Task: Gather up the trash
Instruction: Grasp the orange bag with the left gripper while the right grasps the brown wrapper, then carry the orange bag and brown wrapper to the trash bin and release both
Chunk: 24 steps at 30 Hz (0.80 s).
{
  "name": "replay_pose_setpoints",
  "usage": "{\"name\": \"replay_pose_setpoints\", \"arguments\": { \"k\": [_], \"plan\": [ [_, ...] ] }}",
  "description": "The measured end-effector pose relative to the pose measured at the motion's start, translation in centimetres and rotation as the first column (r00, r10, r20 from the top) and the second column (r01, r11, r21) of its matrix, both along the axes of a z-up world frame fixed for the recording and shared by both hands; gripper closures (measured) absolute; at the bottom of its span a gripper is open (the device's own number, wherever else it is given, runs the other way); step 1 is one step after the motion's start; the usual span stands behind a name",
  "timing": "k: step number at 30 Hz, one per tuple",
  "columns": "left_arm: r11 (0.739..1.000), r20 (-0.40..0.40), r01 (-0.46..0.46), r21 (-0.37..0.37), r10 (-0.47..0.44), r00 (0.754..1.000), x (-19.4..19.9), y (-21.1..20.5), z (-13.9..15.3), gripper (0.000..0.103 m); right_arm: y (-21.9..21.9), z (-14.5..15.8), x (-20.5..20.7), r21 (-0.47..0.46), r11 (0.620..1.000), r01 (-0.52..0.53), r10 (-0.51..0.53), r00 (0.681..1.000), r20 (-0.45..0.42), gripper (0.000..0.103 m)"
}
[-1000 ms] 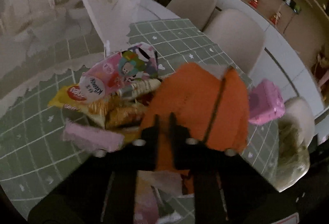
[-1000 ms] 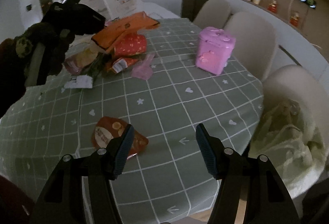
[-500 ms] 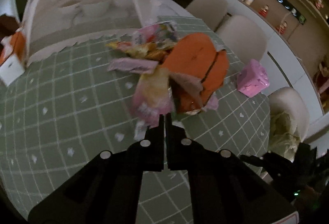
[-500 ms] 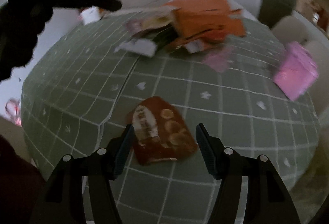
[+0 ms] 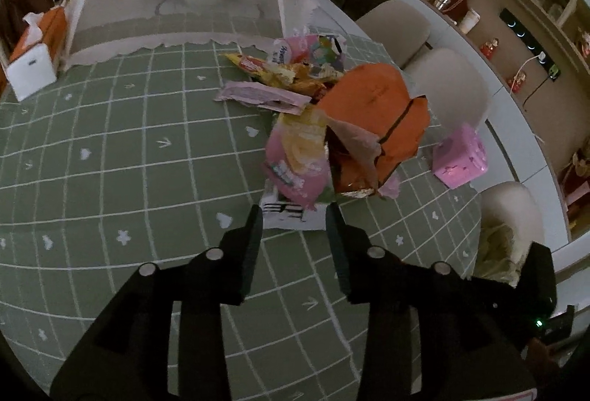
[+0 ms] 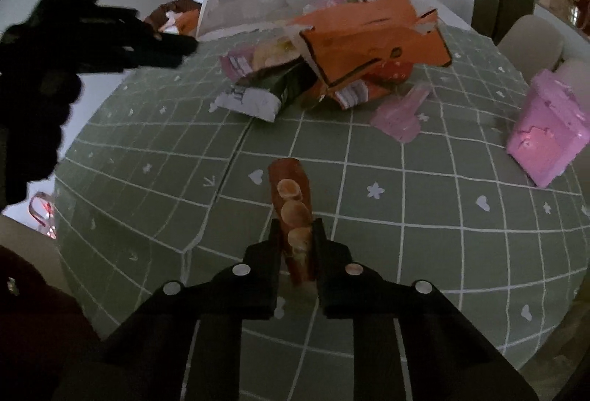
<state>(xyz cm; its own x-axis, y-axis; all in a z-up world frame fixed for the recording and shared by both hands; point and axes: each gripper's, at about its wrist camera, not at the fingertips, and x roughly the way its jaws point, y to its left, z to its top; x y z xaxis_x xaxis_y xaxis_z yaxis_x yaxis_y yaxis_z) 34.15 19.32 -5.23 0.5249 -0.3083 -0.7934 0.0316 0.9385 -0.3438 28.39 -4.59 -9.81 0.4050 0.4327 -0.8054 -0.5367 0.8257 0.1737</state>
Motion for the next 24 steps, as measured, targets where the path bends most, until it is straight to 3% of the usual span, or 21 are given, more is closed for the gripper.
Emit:
{"name": "replay_pose_setpoints", "arguments": {
  "k": [6, 10, 12, 15, 19, 20, 21, 24],
  "plan": [
    [0.994, 0.052, 0.071, -0.084, -0.067, 0.996, 2.4, -2.7, 1.1, 0.061, -2.6, 2.8, -0.7, -0.024, 0.989, 0.146, -0.145, 0.988, 0.057, 0.089],
    [0.995, 0.09, 0.024, -0.092, -0.016, 0.996, 4.5, -3.8, 1.8, 0.057, -5.0, 4.2, -1.3, -0.054, 0.96, 0.274, -0.269, 0.959, 0.095, 0.089],
    [0.995, 0.074, -0.024, -0.098, 0.031, 0.997, 5.6, -4.3, 1.5, 0.055, -6.5, 4.6, -1.7, -0.055, 0.943, 0.327, -0.321, 0.942, 0.098, 0.089],
    [0.995, 0.035, -0.093, -0.035, 0.095, 0.995, 7.3, -5.0, 0.4, 0.055, -8.9, 4.9, -2.5, -0.045, 0.911, 0.409, -0.405, 0.911, 0.082, 0.089],
    [0.988, -0.085, -0.152, 0.019, 0.153, 0.985, 9.4, -5.8, -2.3, 0.055, -10.8, 5.3, -3.9, -0.023, 0.882, 0.47, -0.467, 0.881, 0.071, 0.089],
    [0.989, -0.108, -0.146, 0.001, 0.146, 0.983, 9.5, -5.9, -2.8, 0.057, -11.0, 5.5, -4.2, -0.021, 0.879, 0.477, -0.474, 0.877, 0.073, 0.089],
    [0.99, -0.127, -0.136, -0.036, 0.13, 0.983, 9.5, -6.1, -3.1, 0.076, -11.3, 5.7, -4.6, -0.024, 0.874, 0.485, -0.482, 0.873, 0.082, 0.089],
    [0.994, -0.099, -0.105, -0.031, 0.101, 0.99, 9.5, -6.8, -2.1, 0.096, -12.1, 6.9, -5.4, -0.033, 0.864, 0.502, -0.496, 0.86, 0.119, 0.089]
  ]
}}
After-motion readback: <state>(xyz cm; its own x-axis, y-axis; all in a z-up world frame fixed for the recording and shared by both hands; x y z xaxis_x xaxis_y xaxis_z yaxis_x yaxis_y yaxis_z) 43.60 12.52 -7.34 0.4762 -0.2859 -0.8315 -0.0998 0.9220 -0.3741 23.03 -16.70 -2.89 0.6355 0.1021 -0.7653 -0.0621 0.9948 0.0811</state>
